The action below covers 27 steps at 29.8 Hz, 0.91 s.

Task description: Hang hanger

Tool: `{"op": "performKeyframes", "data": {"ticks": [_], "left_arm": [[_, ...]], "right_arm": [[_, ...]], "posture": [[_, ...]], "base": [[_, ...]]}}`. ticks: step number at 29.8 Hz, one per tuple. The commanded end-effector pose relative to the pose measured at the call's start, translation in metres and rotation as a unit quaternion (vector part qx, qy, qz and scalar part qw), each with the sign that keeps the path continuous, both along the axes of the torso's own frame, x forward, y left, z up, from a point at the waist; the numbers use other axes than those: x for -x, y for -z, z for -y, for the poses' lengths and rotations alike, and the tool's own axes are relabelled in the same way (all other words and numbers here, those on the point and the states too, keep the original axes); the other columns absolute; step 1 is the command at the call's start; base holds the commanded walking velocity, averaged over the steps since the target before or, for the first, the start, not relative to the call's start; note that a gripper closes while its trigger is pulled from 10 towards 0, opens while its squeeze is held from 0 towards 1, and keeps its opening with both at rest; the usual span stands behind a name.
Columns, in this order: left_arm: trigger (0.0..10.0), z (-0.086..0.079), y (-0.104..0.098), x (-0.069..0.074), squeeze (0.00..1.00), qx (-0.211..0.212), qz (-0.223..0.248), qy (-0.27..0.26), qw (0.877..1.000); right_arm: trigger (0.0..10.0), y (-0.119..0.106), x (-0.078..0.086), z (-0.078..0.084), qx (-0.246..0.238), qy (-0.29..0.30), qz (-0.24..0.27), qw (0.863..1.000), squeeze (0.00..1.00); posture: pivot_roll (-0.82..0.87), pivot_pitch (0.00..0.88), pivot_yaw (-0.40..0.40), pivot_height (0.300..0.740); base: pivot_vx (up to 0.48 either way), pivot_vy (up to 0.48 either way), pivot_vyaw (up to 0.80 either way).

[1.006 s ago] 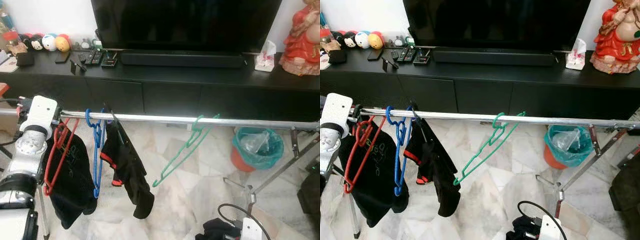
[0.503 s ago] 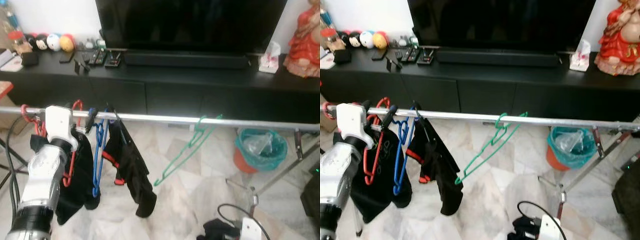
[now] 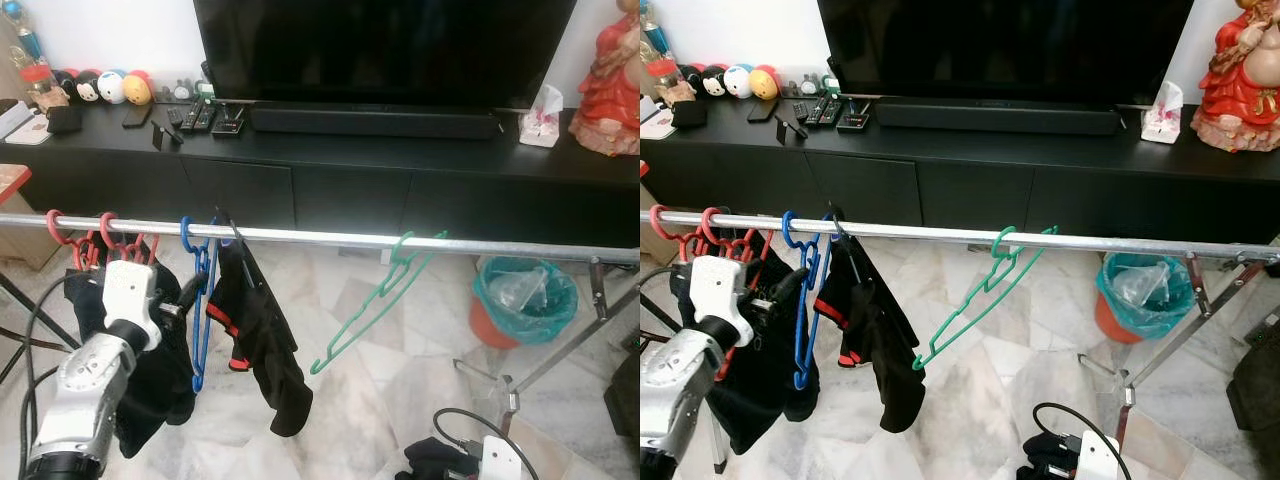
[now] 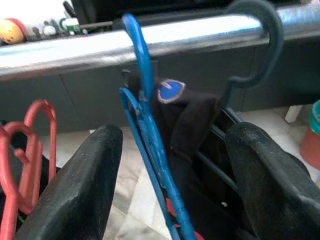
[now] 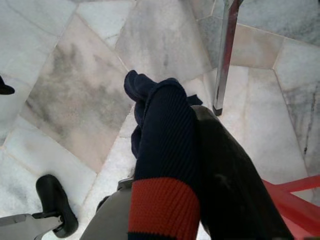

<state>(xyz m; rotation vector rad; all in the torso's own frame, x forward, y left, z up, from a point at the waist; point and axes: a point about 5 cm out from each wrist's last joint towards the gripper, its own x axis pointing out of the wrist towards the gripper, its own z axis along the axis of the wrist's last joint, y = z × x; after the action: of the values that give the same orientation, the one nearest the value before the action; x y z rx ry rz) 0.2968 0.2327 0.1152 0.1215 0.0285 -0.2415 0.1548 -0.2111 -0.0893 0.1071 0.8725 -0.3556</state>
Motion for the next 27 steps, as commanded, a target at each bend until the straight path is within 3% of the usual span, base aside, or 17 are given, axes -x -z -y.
{"op": "performKeyframes", "data": {"ticks": [1, 3, 13, 27], "left_arm": [[10.0, 0.003, 0.005, -0.007, 0.0, -0.011, -0.015, -0.006, 1.0], [10.0, 0.008, 0.007, -0.016, 0.0, -0.013, -0.015, -0.021, 1.0], [10.0, 0.016, 0.01, -0.034, 0.0, -0.019, -0.013, -0.054, 0.998], [10.0, 0.002, 0.006, -0.054, 0.0, -0.025, -0.012, -0.122, 0.992]], "right_arm": [[10.0, 0.001, 0.002, -0.002, -0.002, 0.002, -0.004, 1.0, 0.0], [10.0, 0.001, 0.002, -0.002, -0.002, 0.003, -0.003, 1.0, 0.0], [10.0, 0.001, 0.001, -0.002, -0.002, 0.005, -0.001, 1.0, 0.0], [10.0, 0.001, 0.001, -0.004, -0.003, 0.005, 0.001, 1.0, 0.0]], "posture": [[0.05, 0.033, 0.045, 0.74], [0.05, 0.036, 0.046, 0.74], [0.04, 0.04, 0.047, 0.74], [0.03, 0.048, 0.046, 0.74]], "base": [[0.0, 0.0, 0.0], [0.0, 0.0, 0.0], [0.0, 0.0, 0.0], [0.0, 0.0, 0.0]]}}
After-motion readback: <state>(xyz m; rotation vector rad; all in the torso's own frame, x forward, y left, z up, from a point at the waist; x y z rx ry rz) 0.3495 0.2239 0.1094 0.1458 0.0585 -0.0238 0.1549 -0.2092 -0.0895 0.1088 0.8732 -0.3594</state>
